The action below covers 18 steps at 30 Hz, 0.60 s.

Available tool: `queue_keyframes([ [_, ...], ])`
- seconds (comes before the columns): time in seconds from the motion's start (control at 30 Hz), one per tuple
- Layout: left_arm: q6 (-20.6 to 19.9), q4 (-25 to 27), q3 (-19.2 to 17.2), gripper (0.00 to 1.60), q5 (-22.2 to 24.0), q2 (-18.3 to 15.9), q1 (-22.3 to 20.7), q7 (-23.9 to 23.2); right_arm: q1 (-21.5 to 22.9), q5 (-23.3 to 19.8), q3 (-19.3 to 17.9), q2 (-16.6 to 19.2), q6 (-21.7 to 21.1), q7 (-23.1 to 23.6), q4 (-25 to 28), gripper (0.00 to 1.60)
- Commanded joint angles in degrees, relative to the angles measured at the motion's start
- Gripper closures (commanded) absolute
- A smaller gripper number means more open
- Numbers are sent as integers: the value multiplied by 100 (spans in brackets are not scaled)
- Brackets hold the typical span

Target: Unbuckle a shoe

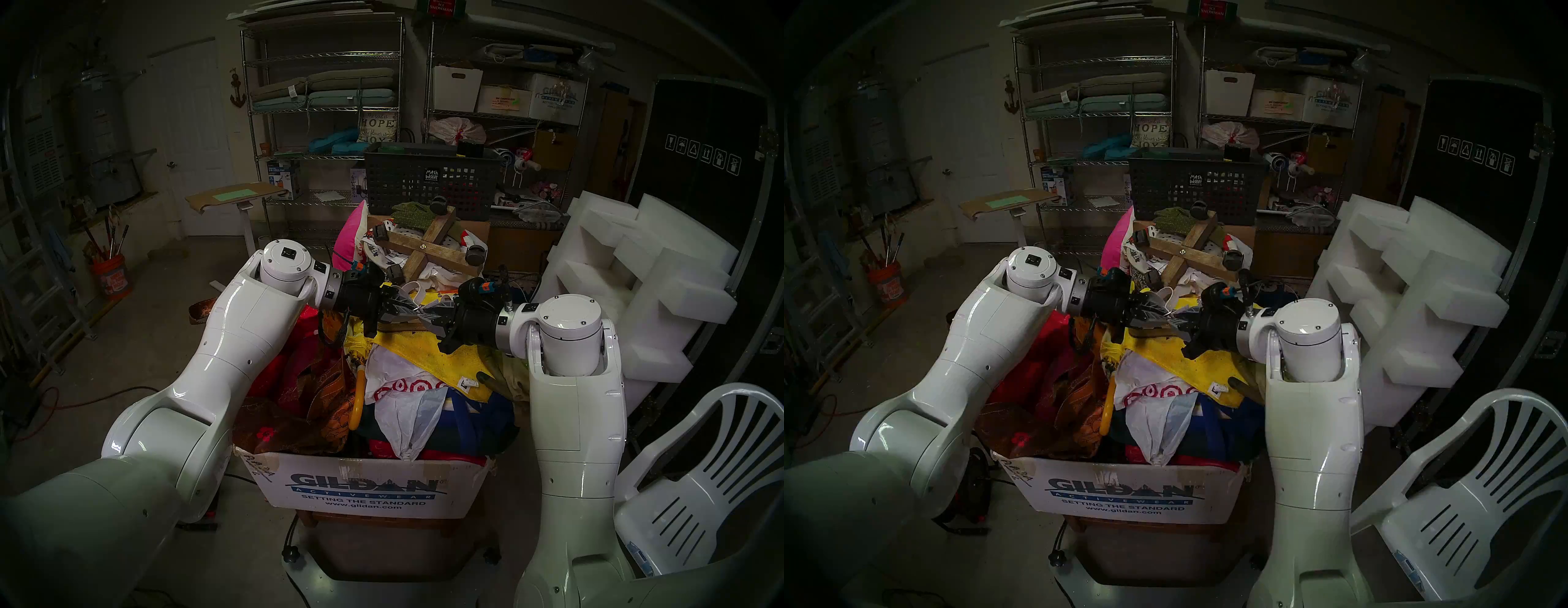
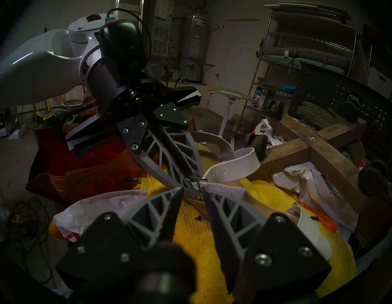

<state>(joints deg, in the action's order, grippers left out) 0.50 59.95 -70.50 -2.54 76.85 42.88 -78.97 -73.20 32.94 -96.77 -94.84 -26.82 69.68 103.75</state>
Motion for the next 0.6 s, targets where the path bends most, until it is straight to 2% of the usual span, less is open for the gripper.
queue_keyframes([
  [0.0, 25, 107, -24, 109, 10, -15, -52, -14, 69, -33, 14, -33, -11, 14, 118, 78],
  [0.3, 87, 116, -20, 109, -6, -32, -32, -47, 57, -21, 25, -37, -18, 4, 146, 80],
  [0.57, 140, 113, -32, 101, -4, -38, -28, -63, 46, 50, 64, -20, -38, -30, 169, 80],
])
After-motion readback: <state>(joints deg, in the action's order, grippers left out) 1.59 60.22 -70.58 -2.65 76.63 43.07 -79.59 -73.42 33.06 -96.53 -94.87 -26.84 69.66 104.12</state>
